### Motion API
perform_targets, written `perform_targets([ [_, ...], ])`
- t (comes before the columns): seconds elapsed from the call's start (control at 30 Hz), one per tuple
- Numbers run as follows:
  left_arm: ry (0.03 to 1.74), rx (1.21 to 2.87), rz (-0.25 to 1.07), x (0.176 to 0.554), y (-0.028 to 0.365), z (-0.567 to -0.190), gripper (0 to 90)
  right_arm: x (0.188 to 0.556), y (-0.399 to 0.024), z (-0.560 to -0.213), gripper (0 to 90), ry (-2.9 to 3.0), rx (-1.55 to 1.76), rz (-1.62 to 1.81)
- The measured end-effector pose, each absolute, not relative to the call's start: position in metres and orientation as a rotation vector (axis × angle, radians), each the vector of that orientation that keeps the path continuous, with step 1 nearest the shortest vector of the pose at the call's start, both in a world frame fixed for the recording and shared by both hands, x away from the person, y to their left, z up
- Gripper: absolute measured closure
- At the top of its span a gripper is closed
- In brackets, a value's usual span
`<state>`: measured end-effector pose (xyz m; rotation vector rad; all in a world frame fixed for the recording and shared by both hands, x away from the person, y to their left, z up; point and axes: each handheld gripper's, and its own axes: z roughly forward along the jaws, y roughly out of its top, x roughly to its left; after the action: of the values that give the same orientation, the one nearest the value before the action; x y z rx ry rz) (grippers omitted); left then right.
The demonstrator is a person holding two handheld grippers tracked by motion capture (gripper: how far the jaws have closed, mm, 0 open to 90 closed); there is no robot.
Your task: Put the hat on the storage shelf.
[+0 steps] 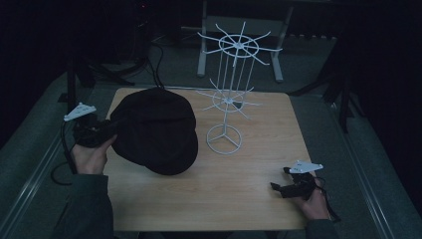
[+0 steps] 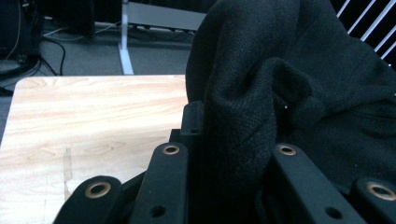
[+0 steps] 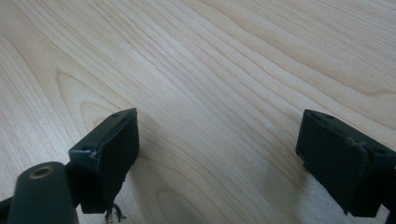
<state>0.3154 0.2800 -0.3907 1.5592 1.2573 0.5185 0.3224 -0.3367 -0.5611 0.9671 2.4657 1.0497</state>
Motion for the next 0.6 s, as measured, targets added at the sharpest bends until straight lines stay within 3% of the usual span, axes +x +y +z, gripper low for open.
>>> perform_targets([
  [0.6, 1.144, 1.554, 0.566, 0.322, 0.277, -0.351, 77.1, 0.322, -0.337, -0.561, 13.2, 2.465, 0.968, 1.05],
])
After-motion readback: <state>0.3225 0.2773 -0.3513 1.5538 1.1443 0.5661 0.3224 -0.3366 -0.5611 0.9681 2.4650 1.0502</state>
